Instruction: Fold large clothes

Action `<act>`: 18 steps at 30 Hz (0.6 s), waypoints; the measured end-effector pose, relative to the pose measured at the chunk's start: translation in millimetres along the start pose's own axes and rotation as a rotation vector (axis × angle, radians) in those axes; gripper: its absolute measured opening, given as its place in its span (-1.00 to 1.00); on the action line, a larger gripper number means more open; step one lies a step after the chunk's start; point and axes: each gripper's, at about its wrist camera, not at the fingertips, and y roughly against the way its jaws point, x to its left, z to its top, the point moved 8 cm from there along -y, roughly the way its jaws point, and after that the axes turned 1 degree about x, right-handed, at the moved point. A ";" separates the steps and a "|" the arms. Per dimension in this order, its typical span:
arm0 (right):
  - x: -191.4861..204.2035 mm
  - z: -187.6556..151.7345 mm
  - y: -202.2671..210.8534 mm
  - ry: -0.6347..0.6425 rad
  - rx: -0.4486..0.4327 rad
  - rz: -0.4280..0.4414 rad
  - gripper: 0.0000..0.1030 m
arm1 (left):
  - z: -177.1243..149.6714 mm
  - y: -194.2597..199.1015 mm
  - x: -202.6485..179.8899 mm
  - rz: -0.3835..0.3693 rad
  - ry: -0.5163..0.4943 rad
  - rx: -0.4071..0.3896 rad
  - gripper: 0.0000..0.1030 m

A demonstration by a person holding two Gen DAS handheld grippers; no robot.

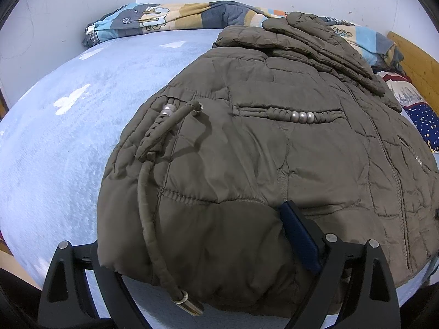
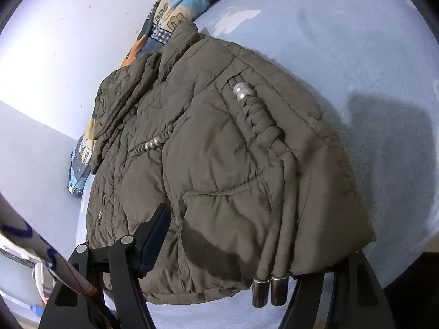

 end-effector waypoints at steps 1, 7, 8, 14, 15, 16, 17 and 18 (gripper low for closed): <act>1.0 1.3 2.3 0.009 -0.008 -0.008 0.29 | 0.1 0.2 -0.3 0.002 -0.002 -0.002 0.79; 6.8 4.0 3.6 0.113 -0.029 -0.097 -0.14 | 1.6 1.6 -1.6 0.009 -0.017 -0.014 0.76; 4.2 3.1 -0.1 0.109 -0.017 -0.102 -0.15 | 2.1 1.9 -1.6 0.008 -0.018 -0.015 0.74; 0.1 3.0 -4.8 0.092 -0.010 -0.100 -0.11 | 3.5 4.9 -4.2 0.022 -0.041 -0.034 0.62; 0.0 3.0 -5.7 0.086 -0.009 -0.095 -0.09 | 3.6 5.6 -4.4 0.023 -0.045 -0.037 0.61; -0.4 3.1 -6.4 0.080 -0.008 -0.091 -0.08 | 3.7 5.9 -5.0 0.025 -0.049 -0.038 0.59; -1.6 2.7 -5.9 0.074 -0.008 -0.085 -0.07 | 3.9 6.3 -5.5 0.027 -0.052 -0.041 0.57; -1.7 2.6 -6.3 0.072 -0.009 -0.083 -0.07 | 3.9 6.8 -6.4 0.029 -0.054 -0.044 0.56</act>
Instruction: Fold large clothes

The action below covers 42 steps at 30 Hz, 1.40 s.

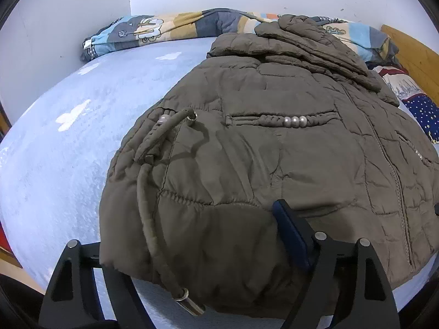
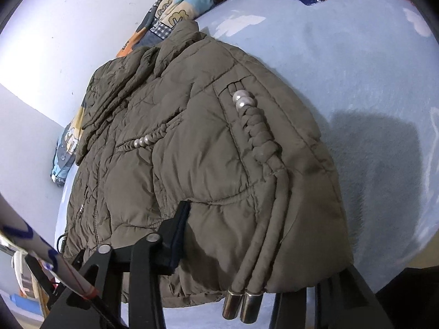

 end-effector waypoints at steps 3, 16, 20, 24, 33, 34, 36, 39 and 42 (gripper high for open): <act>0.6 -0.6 -0.1 0.009 0.000 -0.005 -0.06 | 0.8 0.8 -2.0 0.007 -0.011 -0.007 0.51; 9.2 -2.5 -1.1 0.101 -0.005 -0.063 -0.11 | 3.5 7.5 -9.8 0.014 -0.058 -0.040 0.12; 15.7 -2.2 1.9 0.140 -0.024 -0.073 -0.30 | 5.3 10.7 -10.7 0.019 -0.063 -0.057 0.00; 16.5 -2.5 2.3 0.149 -0.028 -0.077 -0.32 | 5.4 11.2 -9.7 0.016 -0.061 -0.058 -0.03; 17.0 -2.5 1.8 0.158 -0.027 -0.095 -0.32 | 6.0 11.8 -9.0 0.019 -0.066 -0.061 -0.05; 16.5 -2.5 1.7 0.156 -0.026 -0.096 -0.31 | 6.2 11.9 -9.1 0.020 -0.067 -0.062 -0.06; 15.8 -2.7 1.0 0.155 -0.023 -0.100 -0.28 | 6.4 12.2 -9.0 0.020 -0.066 -0.063 -0.06; 15.8 -3.1 0.3 0.158 -0.024 -0.103 -0.28 | 6.4 12.0 -9.8 0.020 -0.067 -0.066 -0.09; 15.8 -3.8 -0.3 0.157 -0.025 -0.104 -0.27 | 6.8 12.3 -10.4 0.024 -0.073 -0.071 -0.13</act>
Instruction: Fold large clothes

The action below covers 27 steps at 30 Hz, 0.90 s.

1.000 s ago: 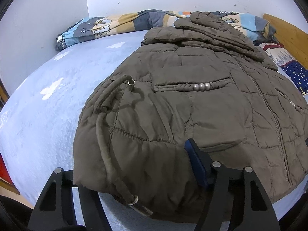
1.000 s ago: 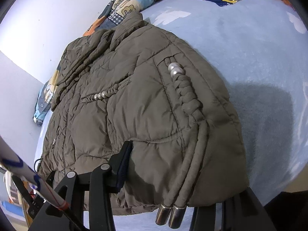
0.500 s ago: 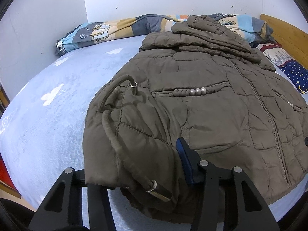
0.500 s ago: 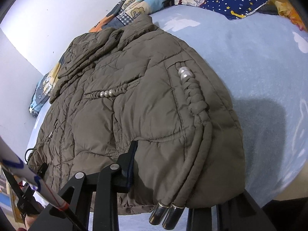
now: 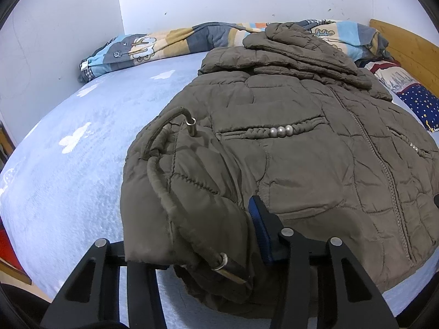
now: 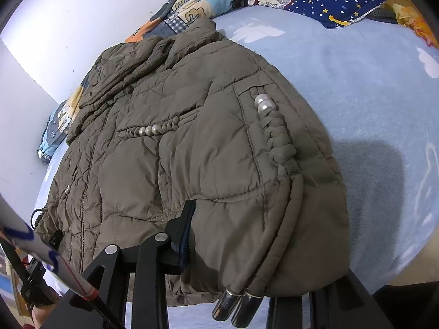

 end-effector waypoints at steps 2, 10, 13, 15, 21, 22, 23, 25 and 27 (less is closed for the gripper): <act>-0.1 -0.5 0.3 0.006 0.000 -0.005 -0.27 | 0.3 0.2 0.0 0.003 -0.004 -0.003 -0.17; -0.1 -0.4 -1.8 0.006 0.003 -0.035 -0.21 | -0.2 1.3 0.7 0.008 -0.023 -0.015 -0.25; 1.2 -0.2 -1.5 0.018 0.000 -0.043 -0.19 | 0.6 2.3 0.4 0.013 -0.028 -0.022 -0.32; 2.1 0.0 -0.2 0.026 -0.009 -0.035 -0.23 | 1.7 4.3 0.1 0.013 -0.031 -0.031 -0.38; 9.8 1.9 9.6 0.061 -0.046 -0.030 -0.42 | 3.4 7.9 -1.9 0.018 -0.057 -0.048 -0.45; 9.8 1.9 10.3 0.059 -0.048 -0.028 -0.43 | 3.6 8.4 -1.7 0.017 -0.056 -0.049 -0.46; 9.6 2.3 10.3 0.057 -0.048 -0.026 -0.43 | 3.9 9.2 -1.5 0.016 -0.056 -0.051 -0.47; 9.5 1.7 11.3 0.055 -0.049 -0.024 -0.44 | 4.3 11.0 -2.0 0.017 -0.061 -0.057 -0.48; 10.9 1.8 13.2 0.064 -0.057 -0.027 -0.46 | 4.5 12.3 -2.6 0.018 -0.066 -0.062 -0.48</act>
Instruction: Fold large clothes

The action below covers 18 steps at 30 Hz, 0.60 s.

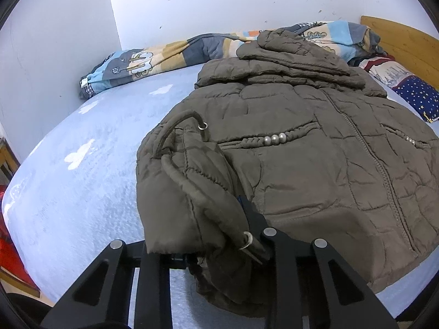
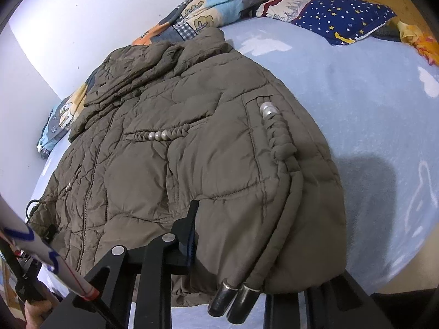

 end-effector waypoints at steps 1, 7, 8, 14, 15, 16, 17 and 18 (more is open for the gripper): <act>0.6 0.6 0.0 0.006 -0.004 -0.003 -0.46 | 0.2 0.5 -0.3 -0.001 -0.002 -0.002 -0.49; 4.1 3.3 6.6 0.018 -0.027 -0.006 -0.50 | 1.6 4.3 -0.3 -0.002 -0.008 -0.014 -0.51; 4.3 4.1 8.3 0.018 -0.032 -0.004 -0.51 | 1.8 5.4 -0.2 -0.002 -0.010 -0.017 -0.51; 8.0 11.0 25.9 0.011 -0.075 0.018 -0.55 | 5.7 20.3 -0.4 -0.011 -0.015 -0.049 -0.54; 8.9 12.3 28.9 0.015 -0.084 0.018 -0.55 | 6.2 24.1 -0.4 -0.016 -0.012 -0.055 -0.54; 10.0 13.9 32.5 0.021 -0.094 0.016 -0.56 | 6.8 26.4 -0.2 -0.017 -0.012 -0.059 -0.55; 10.4 15.1 35.4 0.023 -0.102 0.017 -0.57 | 7.3 29.2 -0.3 -0.019 -0.013 -0.064 -0.55; 10.8 15.6 38.7 0.021 -0.108 0.020 -0.57 | 7.9 33.4 -0.3 -0.021 -0.011 -0.070 -0.55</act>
